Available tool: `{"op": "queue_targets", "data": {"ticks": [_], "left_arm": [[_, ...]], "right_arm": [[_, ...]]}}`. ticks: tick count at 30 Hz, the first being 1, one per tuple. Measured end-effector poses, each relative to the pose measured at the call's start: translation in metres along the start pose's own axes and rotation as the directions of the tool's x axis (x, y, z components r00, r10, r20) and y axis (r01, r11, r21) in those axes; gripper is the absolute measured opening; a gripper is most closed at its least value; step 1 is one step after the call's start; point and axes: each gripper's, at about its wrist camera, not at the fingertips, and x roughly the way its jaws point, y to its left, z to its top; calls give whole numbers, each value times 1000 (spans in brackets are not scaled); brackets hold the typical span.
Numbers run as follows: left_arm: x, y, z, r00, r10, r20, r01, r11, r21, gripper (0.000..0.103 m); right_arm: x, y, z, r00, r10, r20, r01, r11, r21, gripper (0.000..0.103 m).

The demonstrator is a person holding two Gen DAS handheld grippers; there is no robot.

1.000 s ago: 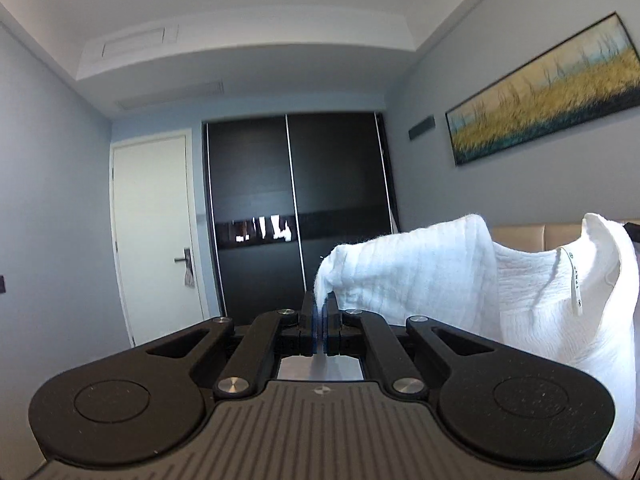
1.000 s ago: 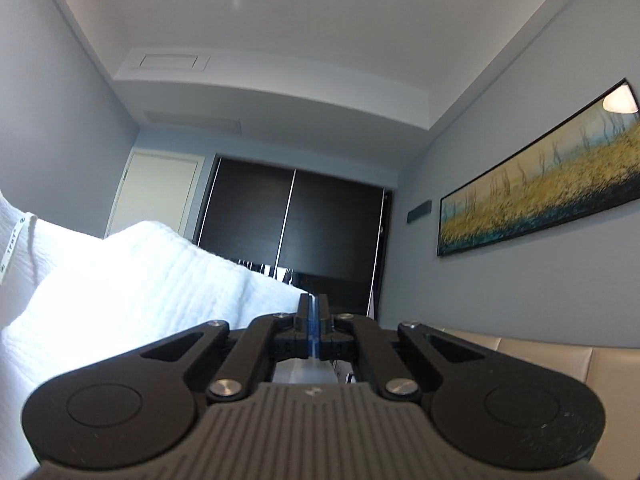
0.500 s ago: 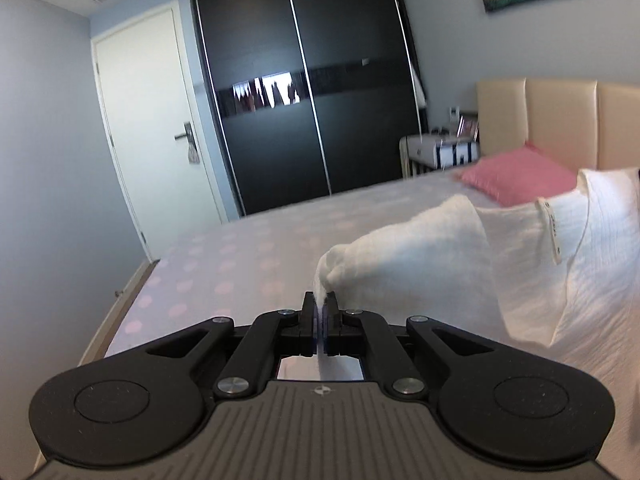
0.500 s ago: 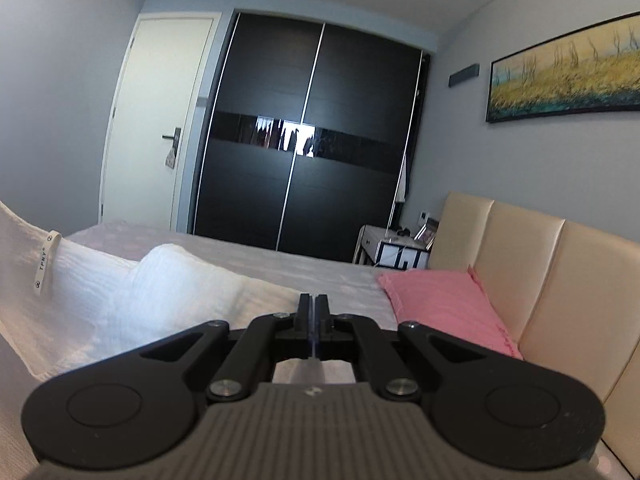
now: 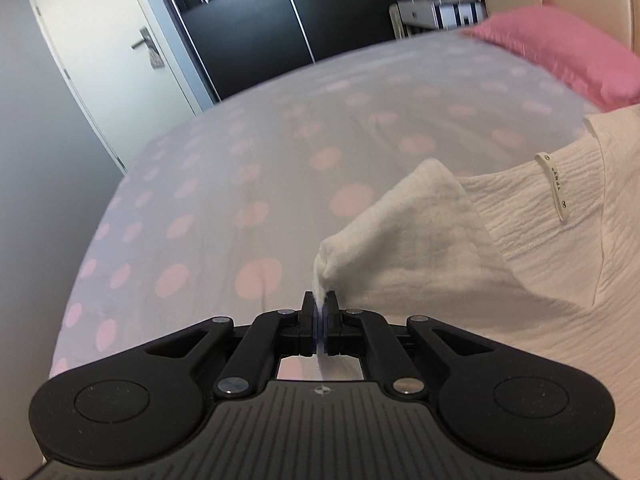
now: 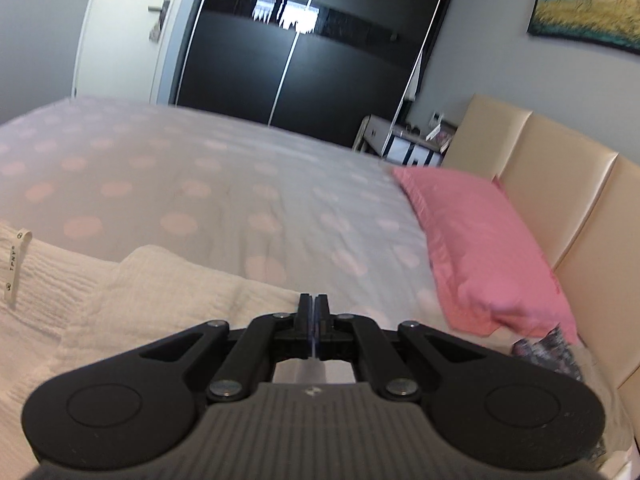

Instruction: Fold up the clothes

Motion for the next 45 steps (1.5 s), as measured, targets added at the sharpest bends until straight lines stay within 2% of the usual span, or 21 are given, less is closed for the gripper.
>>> {"op": "queue_targets", "data": {"ticks": [6,8,11,12,13,14,16,23,29,35,41,45], "left_arm": [[52,-11,-7,996,-31,-87,34,999,33,6],[63,-13,-11,994,-41,-104,45,998,37,14],[70,-15,-16,989,-44,-143,52,997,51,20],[70,-15,-18,989,-34,-147,43,997,60,22],[68,-14,-20,989,-26,-147,36,997,66,29],[62,-12,-22,990,-26,-140,36,997,67,37],[51,-7,-25,992,-29,-124,37,997,66,44],[-10,23,-45,992,-37,-119,41,999,28,44],[-63,41,-80,988,-48,-150,47,999,-11,44],[-96,48,-130,974,-93,-209,76,993,-87,44],[-99,43,-184,942,-201,-269,138,962,-234,45],[-99,32,-208,917,-256,-305,181,950,-255,45]], "right_arm": [[61,26,-29,993,6,-116,-8,1000,-10,1],[75,27,-29,990,19,-138,-21,1000,-17,1],[84,30,-33,987,19,-157,-23,999,-28,3],[84,28,-30,988,9,-156,-15,999,-37,9],[82,26,-29,988,2,-156,-8,999,-37,16],[78,23,-29,988,-4,-155,-1,999,-33,27],[69,12,-25,988,1,-154,-2,1000,-7,29],[22,-26,-27,987,7,-162,-4,1000,18,31],[-31,-57,-54,978,18,-208,-21,1000,-11,36],[-80,-86,-99,948,41,-314,-45,999,-7,39],[-101,-107,-148,888,93,-450,-61,994,85,41],[-105,-112,-180,848,168,-503,-95,981,166,43]]}}
